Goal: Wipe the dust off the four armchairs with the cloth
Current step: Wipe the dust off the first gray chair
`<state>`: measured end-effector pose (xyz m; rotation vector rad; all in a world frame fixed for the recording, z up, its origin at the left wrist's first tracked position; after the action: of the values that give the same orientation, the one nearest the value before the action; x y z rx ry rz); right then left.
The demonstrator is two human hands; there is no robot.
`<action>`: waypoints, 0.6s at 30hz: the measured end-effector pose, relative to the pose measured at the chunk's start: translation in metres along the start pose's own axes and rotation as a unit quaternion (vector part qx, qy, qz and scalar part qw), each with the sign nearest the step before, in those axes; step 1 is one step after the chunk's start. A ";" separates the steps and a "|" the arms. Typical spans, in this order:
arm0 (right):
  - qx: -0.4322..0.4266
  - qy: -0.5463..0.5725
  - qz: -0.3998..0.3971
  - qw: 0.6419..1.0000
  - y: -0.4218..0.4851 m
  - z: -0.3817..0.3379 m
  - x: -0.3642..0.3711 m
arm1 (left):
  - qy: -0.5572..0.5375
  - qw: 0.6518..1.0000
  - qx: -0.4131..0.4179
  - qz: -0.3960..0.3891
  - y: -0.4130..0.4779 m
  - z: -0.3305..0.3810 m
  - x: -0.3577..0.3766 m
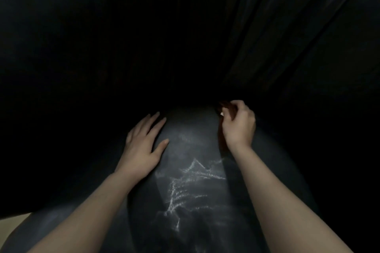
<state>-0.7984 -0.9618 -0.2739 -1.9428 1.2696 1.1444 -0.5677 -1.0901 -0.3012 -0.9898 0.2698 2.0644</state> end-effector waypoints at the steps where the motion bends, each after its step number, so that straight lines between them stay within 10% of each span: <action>1: -0.022 -0.008 -0.011 1.000 0.000 -0.010 0.006 | 0.000 1.000 -0.001 0.005 0.000 -0.001 0.000; 7: -0.207 0.034 -0.133 0.969 -0.039 -0.045 0.019 | -0.012 1.000 -0.008 0.009 0.001 -0.002 0.001; 18: 0.041 -0.051 0.000 0.998 0.023 0.003 0.006 | -0.032 0.999 -0.004 0.026 0.002 -0.004 0.001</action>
<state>-0.8197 -0.9713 -0.2801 -1.8013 1.2420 1.1580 -0.5674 -1.0928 -0.3049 -0.9284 0.2566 2.1408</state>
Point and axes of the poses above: each hand's wrist, its own y-axis towards the middle knuckle, its own x-axis out of the palm, z = x × y, the point moved 8 cm from there along y, towards the middle knuckle, and after that the axes turned 9 degrees about -y, right-handed, at the moved point
